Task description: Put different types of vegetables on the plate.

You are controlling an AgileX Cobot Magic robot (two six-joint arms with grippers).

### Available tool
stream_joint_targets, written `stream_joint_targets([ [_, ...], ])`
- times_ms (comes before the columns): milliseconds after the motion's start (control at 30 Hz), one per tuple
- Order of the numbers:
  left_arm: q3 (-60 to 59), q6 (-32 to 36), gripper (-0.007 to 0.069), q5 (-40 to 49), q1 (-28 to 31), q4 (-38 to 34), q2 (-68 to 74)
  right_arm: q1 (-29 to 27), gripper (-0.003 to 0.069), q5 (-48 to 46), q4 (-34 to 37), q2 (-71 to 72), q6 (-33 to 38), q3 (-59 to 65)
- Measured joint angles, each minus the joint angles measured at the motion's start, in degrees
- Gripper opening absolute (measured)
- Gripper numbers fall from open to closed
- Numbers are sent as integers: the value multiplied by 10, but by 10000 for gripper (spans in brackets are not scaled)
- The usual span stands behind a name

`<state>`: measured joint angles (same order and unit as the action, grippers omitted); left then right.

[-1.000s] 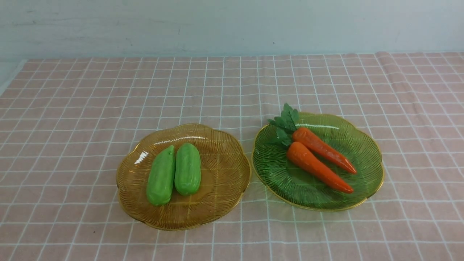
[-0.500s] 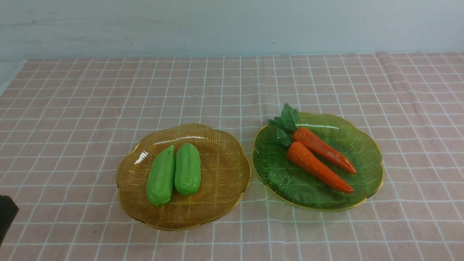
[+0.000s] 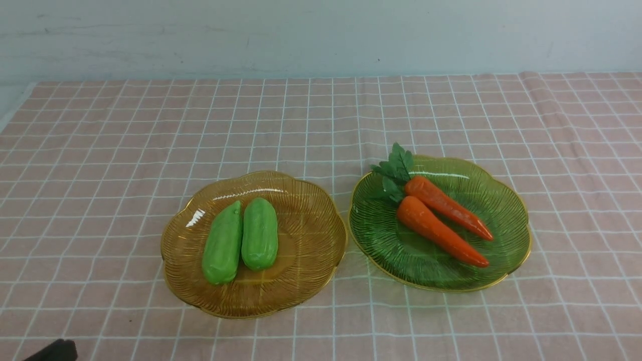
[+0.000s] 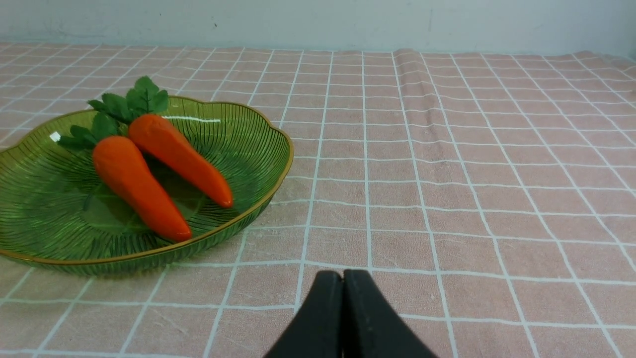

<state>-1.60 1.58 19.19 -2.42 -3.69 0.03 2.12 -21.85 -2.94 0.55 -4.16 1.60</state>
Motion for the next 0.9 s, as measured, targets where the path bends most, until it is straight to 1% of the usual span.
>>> stream_joint_targets([
  [100, 0, 6, -3, 26, 27, -1, -6, 0, -15, 0, 0, 0, 0, 0],
  [200, 0, 6, -3, 27, 35, -1, -7, 0, -15, 0, 0, 0, 0, 0],
  [900, 0, 7, -3, 27, 36, -1, -7, 0, -17, 0, 0, 0, 0, 0],
])
